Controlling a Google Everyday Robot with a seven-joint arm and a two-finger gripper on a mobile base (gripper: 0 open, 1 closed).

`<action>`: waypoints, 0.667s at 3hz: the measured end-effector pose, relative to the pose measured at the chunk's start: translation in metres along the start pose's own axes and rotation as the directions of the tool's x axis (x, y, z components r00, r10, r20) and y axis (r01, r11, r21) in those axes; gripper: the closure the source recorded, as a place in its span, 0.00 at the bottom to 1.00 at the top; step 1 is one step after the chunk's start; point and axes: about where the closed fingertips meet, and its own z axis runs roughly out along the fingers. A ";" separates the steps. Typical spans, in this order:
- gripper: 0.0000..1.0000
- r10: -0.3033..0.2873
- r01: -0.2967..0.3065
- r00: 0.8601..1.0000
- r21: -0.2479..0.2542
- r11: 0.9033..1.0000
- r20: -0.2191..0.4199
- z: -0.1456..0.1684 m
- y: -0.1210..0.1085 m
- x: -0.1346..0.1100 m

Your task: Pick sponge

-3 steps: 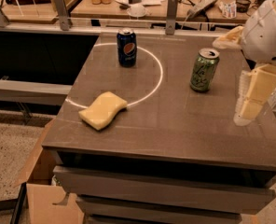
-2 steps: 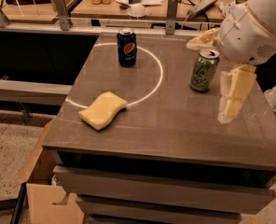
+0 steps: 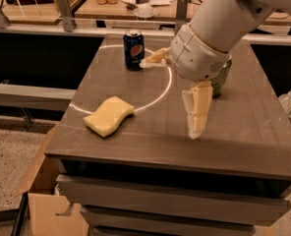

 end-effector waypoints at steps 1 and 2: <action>0.00 -0.104 0.104 0.994 -0.047 0.993 0.020 0.031 -0.012 -0.020; 0.00 -0.212 0.214 0.977 -0.105 0.971 0.030 0.067 -0.027 -0.039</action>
Offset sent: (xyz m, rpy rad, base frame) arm 0.0125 0.1139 -0.0693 -0.0951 0.0104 0.3920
